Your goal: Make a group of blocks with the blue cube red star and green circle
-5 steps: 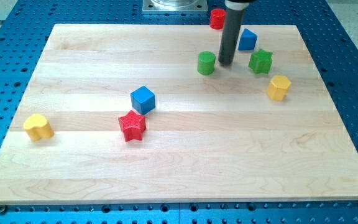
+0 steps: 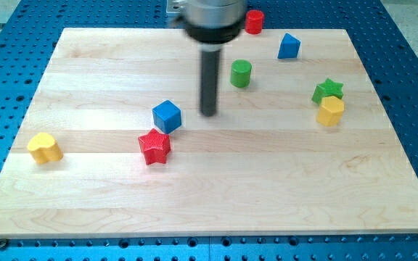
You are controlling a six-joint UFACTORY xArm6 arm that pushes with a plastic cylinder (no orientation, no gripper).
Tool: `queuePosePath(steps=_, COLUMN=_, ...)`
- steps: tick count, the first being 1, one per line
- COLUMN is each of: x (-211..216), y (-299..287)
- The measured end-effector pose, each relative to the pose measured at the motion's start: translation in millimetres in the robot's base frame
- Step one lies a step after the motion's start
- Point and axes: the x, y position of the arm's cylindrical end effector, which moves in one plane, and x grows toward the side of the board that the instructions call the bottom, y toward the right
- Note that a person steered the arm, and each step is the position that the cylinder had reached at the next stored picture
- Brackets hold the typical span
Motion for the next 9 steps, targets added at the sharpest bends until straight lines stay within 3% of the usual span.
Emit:
queuePosePath(steps=1, x=-73, y=-11)
queuePosePath(steps=2, x=-111, y=61)
queuePosePath(steps=4, x=-1, y=185)
queuePosePath(steps=5, x=8, y=173)
queuePosePath(steps=6, x=87, y=173)
queuePosePath(steps=7, x=77, y=186)
queuePosePath(steps=8, x=39, y=181)
queuePosePath(steps=9, x=51, y=135)
